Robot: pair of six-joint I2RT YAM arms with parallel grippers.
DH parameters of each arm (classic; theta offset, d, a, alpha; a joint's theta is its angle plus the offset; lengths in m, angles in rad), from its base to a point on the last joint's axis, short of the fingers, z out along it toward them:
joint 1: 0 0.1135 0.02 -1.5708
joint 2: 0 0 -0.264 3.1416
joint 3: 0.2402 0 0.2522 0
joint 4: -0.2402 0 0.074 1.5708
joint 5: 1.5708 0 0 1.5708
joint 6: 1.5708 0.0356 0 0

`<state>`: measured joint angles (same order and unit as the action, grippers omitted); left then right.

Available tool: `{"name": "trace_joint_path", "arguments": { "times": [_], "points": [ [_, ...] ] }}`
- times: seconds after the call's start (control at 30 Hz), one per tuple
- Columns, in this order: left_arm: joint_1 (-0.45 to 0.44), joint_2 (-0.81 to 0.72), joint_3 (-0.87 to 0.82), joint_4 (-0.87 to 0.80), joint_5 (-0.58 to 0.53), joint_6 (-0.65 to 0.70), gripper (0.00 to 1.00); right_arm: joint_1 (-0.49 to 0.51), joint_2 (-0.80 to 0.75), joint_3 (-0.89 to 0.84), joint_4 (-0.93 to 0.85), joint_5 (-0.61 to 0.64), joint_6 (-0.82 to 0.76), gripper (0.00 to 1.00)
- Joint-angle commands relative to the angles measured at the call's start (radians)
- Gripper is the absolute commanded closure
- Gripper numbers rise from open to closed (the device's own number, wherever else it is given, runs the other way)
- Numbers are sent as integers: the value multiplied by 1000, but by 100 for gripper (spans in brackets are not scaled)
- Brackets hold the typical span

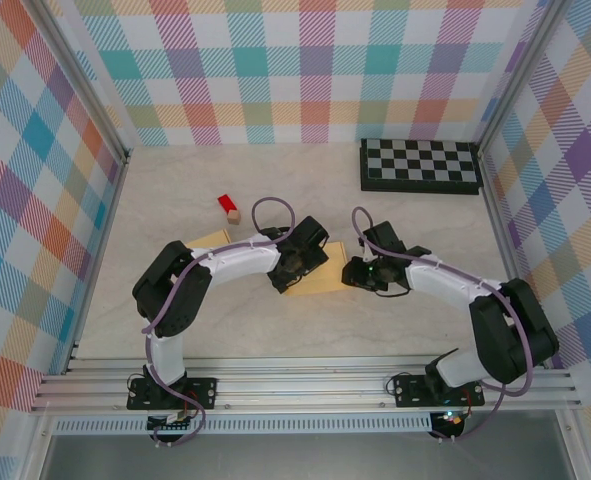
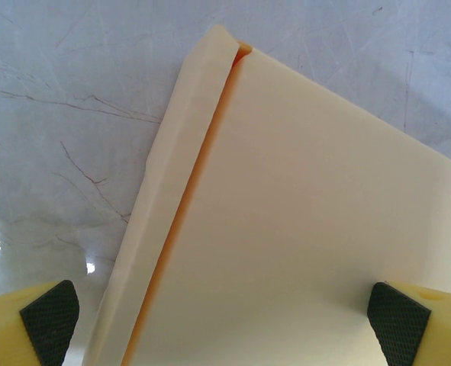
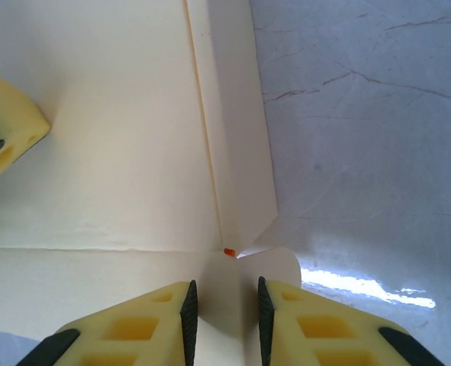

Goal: Fold the paper box

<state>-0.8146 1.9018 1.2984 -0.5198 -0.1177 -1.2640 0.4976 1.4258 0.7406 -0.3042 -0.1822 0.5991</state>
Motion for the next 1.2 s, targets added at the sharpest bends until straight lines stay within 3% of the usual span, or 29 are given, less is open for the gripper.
{"name": "trace_joint_path", "arguments": {
  "times": [0.0, 0.37, 0.7, 0.97, 1.17],
  "points": [
    [8, 45, -29, -44, -8, -20, 0, 0, -27, -24, 34, -148, 55, 58],
    [7, 45, -35, -41, -14, -34, 0, -14, -42, -77, 44, -185, 65, 49],
    [6, 57, -41, -28, 7, -46, 0, -17, 9, -104, 230, -321, 157, 55],
    [8, 60, -41, -25, 7, -46, 0, -25, -8, -122, 241, -311, 176, 83],
    [8, 62, -39, -27, 4, -43, 0, -27, -32, -125, 186, -244, 144, 93]
  ]
}}
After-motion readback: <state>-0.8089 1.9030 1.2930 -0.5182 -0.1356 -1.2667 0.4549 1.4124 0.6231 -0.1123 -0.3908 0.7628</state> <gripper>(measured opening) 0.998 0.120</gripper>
